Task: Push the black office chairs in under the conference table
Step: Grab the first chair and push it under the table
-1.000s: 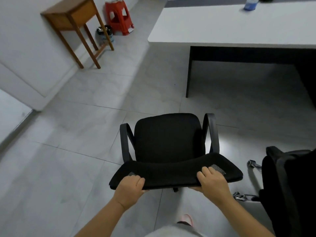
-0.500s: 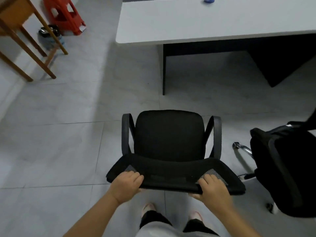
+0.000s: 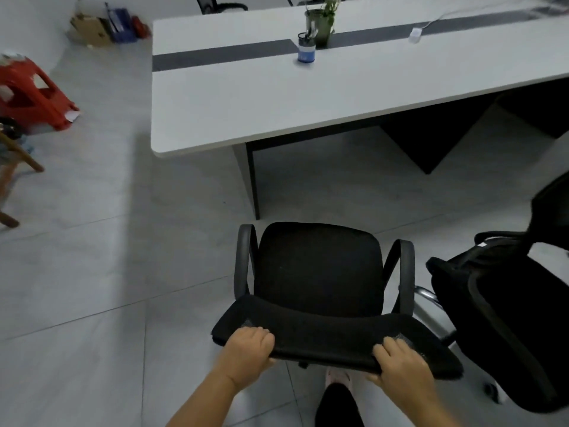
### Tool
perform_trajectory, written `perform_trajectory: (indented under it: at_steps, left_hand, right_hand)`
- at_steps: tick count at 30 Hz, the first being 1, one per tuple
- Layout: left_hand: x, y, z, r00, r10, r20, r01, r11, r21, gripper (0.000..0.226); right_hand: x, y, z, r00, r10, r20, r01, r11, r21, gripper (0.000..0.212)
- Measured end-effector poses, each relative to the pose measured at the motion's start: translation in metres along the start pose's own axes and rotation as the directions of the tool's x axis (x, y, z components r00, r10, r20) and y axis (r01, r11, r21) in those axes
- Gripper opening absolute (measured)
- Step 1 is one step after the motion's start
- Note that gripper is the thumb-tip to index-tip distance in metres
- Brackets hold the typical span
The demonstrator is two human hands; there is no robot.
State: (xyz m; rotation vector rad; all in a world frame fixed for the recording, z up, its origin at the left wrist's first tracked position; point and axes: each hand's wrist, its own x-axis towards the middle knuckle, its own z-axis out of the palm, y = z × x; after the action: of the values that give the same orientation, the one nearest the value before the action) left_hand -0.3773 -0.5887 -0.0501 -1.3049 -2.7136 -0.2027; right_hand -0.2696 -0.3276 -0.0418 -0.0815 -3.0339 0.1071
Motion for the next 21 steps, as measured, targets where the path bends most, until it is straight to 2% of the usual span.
perform_trajectory:
  at_steps: [6, 12, 16, 19, 21]
  left_hand:
    - [0.093, -0.025, 0.016, 1.000, 0.014, 0.020, -0.014, 1.000, 0.007, 0.049]
    - [0.183, -0.049, 0.035, 1.000, 0.012, 0.006, -0.012, 1.000, 0.025, 0.051]
    - [0.230, -0.061, 0.044, 0.994, 0.013, -0.108, -0.014, 1.000, -0.012, 0.034]
    - [0.260, -0.066, 0.053, 0.980, 0.013, -0.197, -0.009, 1.000, 0.024, 0.051]
    - [0.282, -0.069, 0.054, 0.978, -0.017, -0.210, 0.025, 0.999, 0.034, 0.068]
  right_hand:
    - [0.073, 0.051, 0.009, 0.999, 0.031, -0.017, -0.031, 0.999, -0.013, 0.051]
    - [0.148, 0.105, 0.019, 0.999, -0.008, -0.046, 0.008, 1.000, -0.008, 0.051]
    - [0.195, 0.138, 0.020, 0.996, -0.042, -0.074, 0.040, 0.999, -0.023, 0.047]
    - [0.229, 0.163, 0.023, 0.989, -0.098, -0.114, 0.095, 0.995, -0.036, 0.039]
    - [0.253, 0.179, 0.023, 0.987, -0.116, -0.115, 0.113, 0.993, -0.027, 0.041]
